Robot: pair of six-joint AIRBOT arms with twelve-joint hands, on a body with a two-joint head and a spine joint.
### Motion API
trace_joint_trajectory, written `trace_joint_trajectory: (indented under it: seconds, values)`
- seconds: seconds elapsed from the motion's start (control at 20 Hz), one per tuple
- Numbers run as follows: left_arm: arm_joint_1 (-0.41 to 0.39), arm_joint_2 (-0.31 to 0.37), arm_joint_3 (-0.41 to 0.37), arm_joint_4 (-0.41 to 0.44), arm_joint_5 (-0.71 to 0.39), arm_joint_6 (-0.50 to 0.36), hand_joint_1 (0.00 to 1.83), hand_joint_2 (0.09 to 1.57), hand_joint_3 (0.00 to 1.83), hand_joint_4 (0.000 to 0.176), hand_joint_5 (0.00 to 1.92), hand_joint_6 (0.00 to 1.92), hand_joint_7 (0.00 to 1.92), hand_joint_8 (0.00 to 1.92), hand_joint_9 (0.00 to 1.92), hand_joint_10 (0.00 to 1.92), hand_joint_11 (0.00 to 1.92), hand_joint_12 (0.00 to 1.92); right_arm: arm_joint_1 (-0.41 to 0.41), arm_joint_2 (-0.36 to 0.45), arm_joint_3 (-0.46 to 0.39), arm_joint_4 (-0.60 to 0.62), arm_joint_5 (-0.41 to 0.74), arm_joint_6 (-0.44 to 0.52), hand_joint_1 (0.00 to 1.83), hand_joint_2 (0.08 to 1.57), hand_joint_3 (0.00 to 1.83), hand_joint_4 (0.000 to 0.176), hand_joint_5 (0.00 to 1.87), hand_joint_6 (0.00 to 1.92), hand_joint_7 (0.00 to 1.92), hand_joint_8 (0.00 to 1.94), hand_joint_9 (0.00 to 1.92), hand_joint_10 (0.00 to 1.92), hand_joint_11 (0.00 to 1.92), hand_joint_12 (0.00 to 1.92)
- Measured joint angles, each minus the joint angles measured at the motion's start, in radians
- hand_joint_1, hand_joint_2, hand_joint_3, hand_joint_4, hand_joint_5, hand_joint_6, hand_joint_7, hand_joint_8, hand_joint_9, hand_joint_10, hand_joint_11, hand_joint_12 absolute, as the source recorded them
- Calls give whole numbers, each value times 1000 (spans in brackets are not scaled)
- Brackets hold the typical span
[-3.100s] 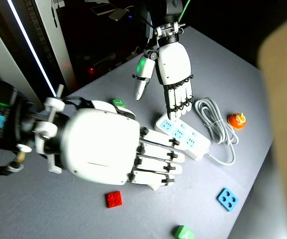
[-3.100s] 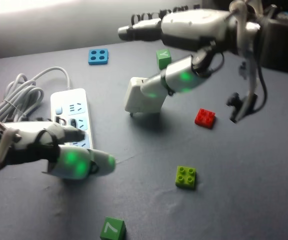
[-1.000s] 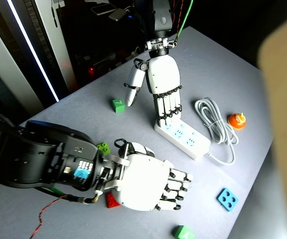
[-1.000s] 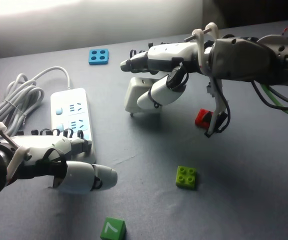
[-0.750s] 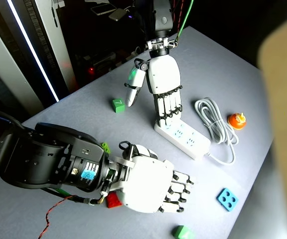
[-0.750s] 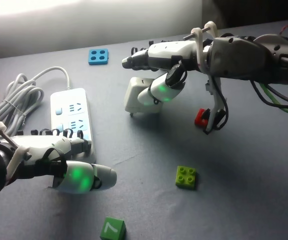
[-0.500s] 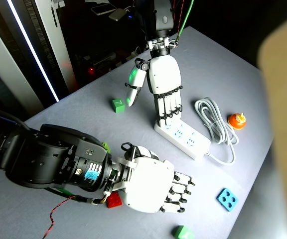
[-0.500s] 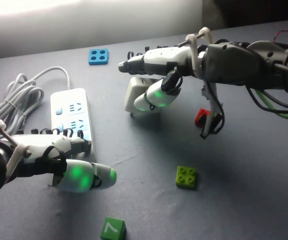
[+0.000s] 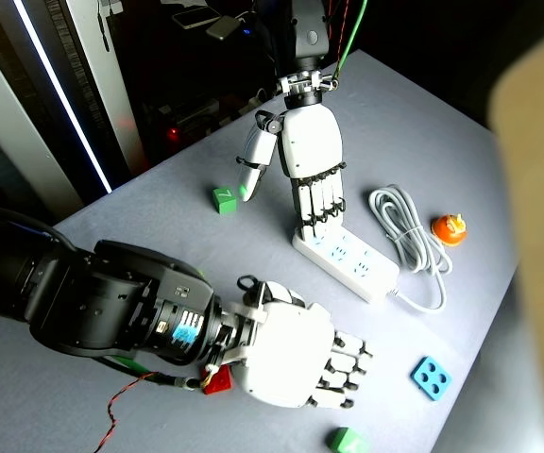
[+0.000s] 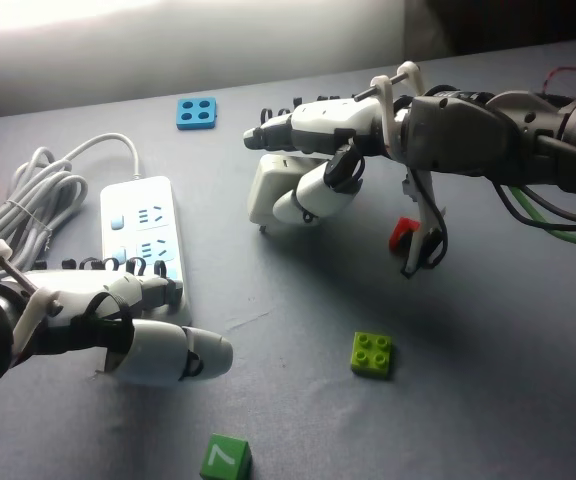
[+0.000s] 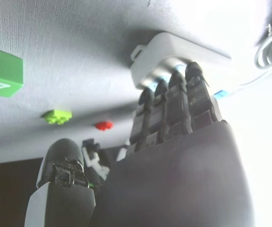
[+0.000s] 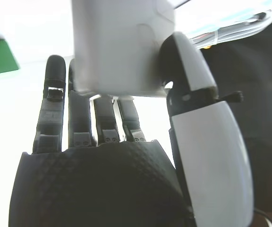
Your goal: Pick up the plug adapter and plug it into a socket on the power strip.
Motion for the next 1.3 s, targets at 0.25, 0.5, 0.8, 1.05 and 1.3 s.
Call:
trace_joint_trajectory:
  seconds: [0.25,0.5,0.8,1.05,1.3]
  values:
    - [-2,0,4,-1,0,1,0,1197,1,0,91,8,79,6,49,8,15,55,0,-5,0,0,3,1,936,1187,0,0,207,3,230,1,233,0,0,793]
    - [-3,0,4,2,0,2,0,1202,0,0,86,0,65,0,39,0,0,133,0,-7,0,0,5,1,926,1207,0,0,211,6,245,5,257,6,0,790]
    - [-3,0,4,3,0,3,0,1197,0,0,67,3,50,6,29,2,0,58,0,-15,0,0,7,2,975,1180,0,0,183,3,213,3,227,2,0,648]
    - [-10,0,8,-4,1,3,0,1199,0,0,97,3,91,3,70,5,0,139,0,-15,0,0,13,2,938,1170,0,0,186,1,224,1,241,2,0,740]
    - [-10,0,8,-4,0,3,0,1205,0,0,83,1,90,3,71,5,0,82,0,-16,0,0,13,2,902,1215,0,0,163,3,210,1,233,3,0,693]
